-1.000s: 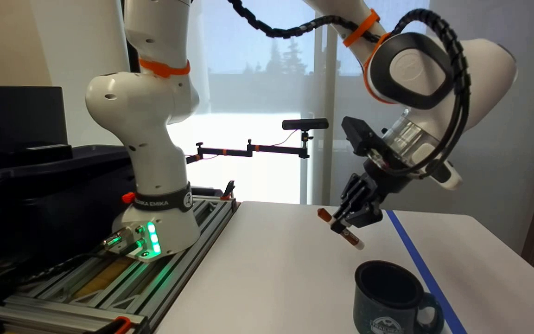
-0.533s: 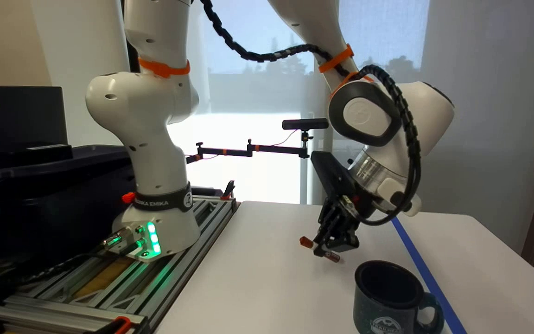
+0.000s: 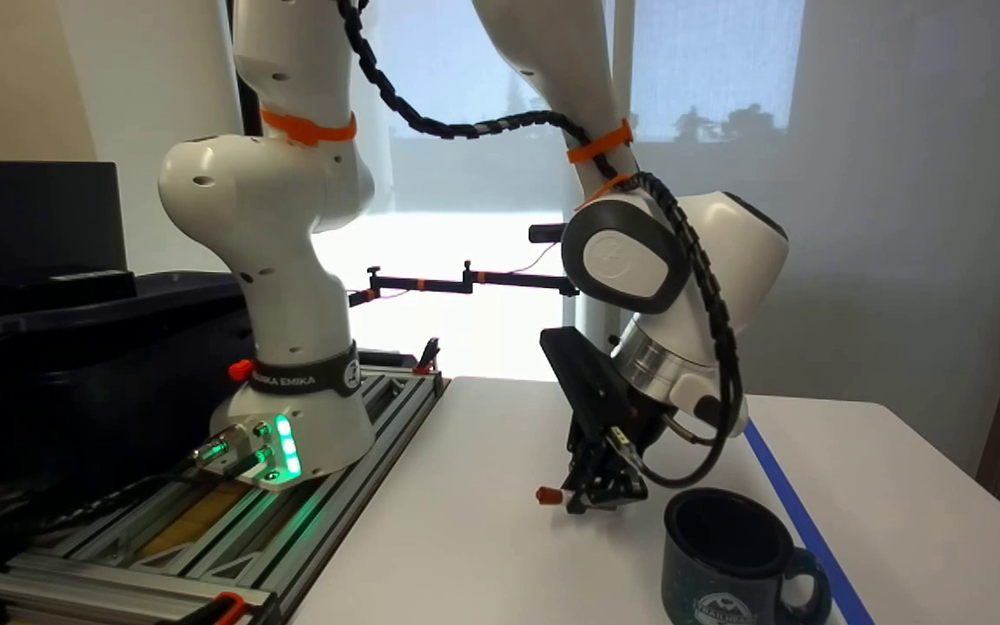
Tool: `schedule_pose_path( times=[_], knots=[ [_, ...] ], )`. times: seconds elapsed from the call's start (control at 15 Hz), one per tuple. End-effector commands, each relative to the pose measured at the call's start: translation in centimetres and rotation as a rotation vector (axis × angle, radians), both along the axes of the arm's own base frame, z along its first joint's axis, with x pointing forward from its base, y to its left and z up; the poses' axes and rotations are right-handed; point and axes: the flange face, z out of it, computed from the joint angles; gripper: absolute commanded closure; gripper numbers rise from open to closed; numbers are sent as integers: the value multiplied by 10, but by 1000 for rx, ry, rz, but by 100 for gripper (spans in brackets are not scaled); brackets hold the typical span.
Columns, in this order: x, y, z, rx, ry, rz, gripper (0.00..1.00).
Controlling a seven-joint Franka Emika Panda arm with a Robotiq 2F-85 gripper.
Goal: Take the red marker out of the mug and put it on the table.
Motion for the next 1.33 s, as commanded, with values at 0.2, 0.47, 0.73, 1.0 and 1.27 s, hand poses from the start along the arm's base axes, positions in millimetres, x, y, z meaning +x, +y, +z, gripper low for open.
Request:
schedule_pose_path(
  times=[0.2, 0.47, 0.73, 1.0, 1.27],
  knots=[
    [-15, -15, -21, 26, -58, 84, 95],
    [-22, -14, -21, 6, -57, 105, 55],
    [-26, -8, -11, -9, -59, 103, 27],
    [-30, -5, 8, -49, -70, 93, 0],
    [-34, -1, 39, -154, -72, 56, 0]
  ],
)
